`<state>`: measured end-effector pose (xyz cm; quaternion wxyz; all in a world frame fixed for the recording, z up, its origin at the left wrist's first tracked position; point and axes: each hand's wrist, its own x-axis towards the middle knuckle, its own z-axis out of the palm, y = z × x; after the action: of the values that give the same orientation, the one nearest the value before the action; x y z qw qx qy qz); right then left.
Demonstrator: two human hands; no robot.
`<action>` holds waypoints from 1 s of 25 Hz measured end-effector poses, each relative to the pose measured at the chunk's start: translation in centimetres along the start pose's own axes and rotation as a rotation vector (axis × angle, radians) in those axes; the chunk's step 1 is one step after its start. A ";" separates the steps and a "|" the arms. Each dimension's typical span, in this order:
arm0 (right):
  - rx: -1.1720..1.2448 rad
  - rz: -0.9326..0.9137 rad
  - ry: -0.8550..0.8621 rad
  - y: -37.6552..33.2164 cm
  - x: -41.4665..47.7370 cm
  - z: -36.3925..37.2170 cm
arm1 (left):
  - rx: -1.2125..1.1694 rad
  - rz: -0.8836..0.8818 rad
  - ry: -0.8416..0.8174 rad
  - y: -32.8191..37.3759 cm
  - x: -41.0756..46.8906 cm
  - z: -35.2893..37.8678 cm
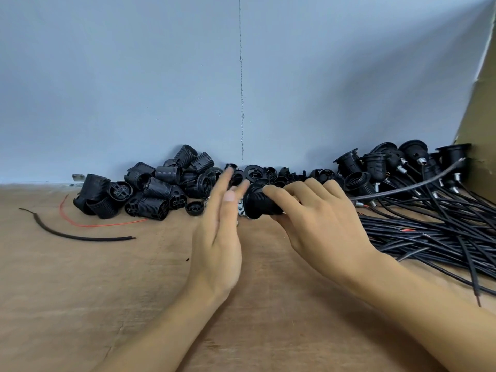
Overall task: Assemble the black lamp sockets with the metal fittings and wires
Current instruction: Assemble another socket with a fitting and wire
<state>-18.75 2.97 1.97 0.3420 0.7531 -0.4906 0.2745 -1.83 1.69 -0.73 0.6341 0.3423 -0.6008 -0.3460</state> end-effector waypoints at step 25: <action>-0.174 0.448 -0.194 10.0 0.2 2.9 | 0.313 -0.130 -0.092 -0.9 0.1 0.2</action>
<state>-27.74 -2.31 2.82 0.2875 0.6162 -0.6974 0.2264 -2.05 1.12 -1.45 0.5212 0.4586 -0.6524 -0.3040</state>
